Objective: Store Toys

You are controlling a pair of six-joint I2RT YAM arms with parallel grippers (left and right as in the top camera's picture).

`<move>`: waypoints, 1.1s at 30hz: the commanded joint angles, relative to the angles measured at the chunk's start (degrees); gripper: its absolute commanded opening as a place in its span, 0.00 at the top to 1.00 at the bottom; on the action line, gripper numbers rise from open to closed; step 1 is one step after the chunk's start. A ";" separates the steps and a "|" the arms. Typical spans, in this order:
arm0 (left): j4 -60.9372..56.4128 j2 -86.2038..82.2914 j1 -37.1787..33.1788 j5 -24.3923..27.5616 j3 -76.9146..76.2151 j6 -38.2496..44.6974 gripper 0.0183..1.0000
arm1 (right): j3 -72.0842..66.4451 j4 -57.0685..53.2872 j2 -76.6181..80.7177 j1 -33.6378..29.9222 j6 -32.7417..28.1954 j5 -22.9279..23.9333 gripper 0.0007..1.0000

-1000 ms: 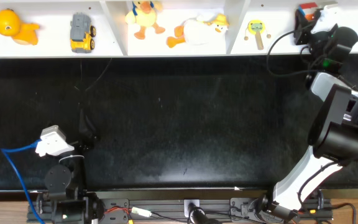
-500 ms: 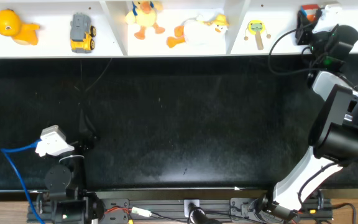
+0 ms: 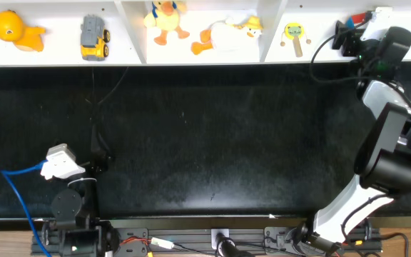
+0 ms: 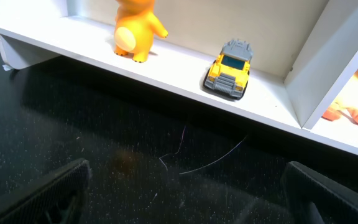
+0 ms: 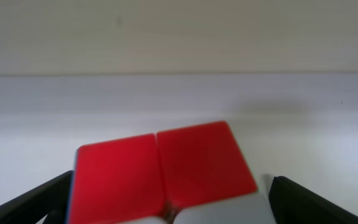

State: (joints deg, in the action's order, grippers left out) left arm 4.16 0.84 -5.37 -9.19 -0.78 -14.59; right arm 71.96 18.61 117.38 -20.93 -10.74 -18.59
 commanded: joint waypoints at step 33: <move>-0.28 -0.68 -0.42 0.37 0.33 1.25 0.00 | -0.11 -81.29 -67.67 2.75 1.86 0.04 0.00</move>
State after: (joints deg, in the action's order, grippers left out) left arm 4.05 0.84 -5.37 -9.19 -0.75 -14.59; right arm 71.61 -61.04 52.58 -18.59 -11.14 -18.00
